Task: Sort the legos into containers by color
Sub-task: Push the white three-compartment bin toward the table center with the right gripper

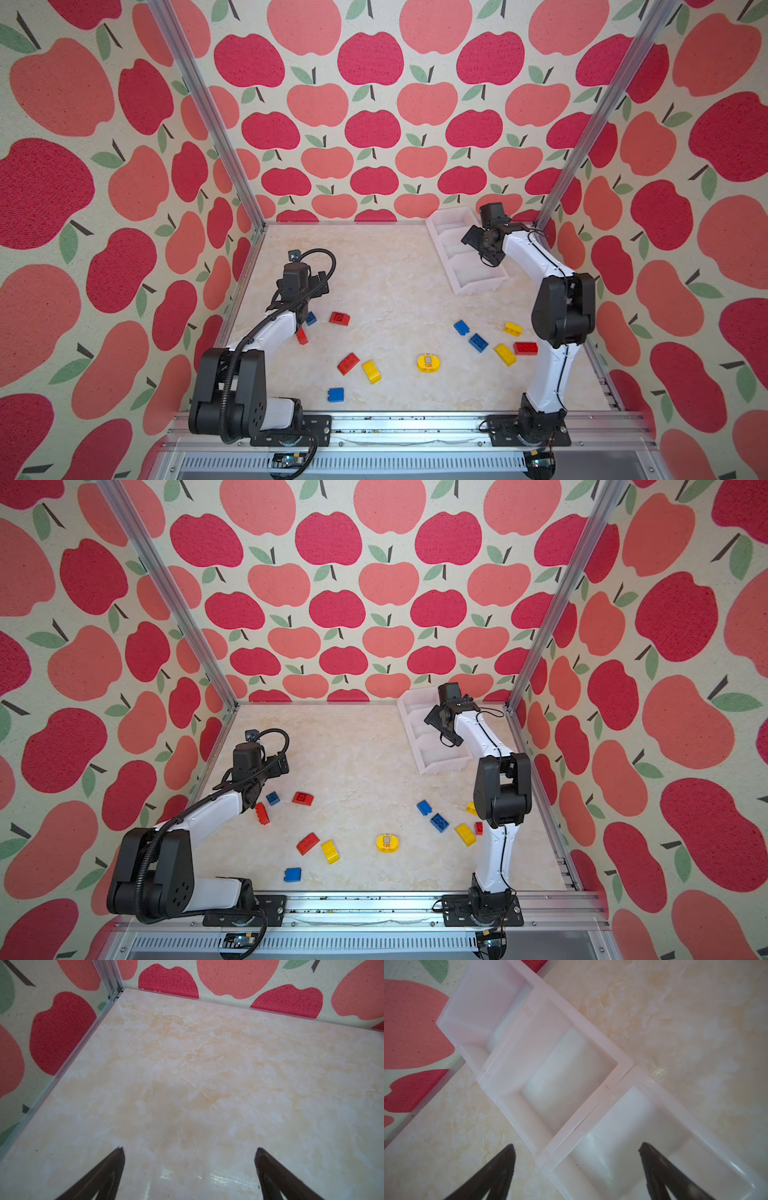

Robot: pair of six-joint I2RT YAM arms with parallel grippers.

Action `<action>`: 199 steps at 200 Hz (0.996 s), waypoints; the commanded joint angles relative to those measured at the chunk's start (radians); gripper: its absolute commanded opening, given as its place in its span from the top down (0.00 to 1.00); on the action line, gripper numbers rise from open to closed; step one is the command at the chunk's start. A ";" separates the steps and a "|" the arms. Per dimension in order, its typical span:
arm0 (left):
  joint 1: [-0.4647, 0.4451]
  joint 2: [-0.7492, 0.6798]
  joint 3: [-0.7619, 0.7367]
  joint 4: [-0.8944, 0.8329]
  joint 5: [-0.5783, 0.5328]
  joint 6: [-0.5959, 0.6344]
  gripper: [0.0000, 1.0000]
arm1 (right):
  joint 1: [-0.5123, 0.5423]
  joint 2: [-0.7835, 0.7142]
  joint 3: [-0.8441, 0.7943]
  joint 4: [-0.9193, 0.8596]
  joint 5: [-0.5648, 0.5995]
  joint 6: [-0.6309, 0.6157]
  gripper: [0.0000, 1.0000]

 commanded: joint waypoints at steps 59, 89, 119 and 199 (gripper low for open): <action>-0.008 -0.009 0.021 -0.026 -0.019 -0.025 0.01 | 0.002 0.157 0.160 -0.078 -0.068 0.156 0.18; -0.008 0.012 0.042 -0.025 -0.020 -0.022 0.01 | -0.005 0.201 0.206 -0.101 -0.069 0.168 0.25; -0.009 0.029 0.056 -0.026 -0.020 -0.020 0.01 | -0.010 0.217 0.216 -0.114 -0.065 0.187 0.35; -0.008 0.051 0.061 -0.020 -0.020 -0.016 0.01 | -0.012 0.235 0.214 -0.133 -0.074 0.222 0.58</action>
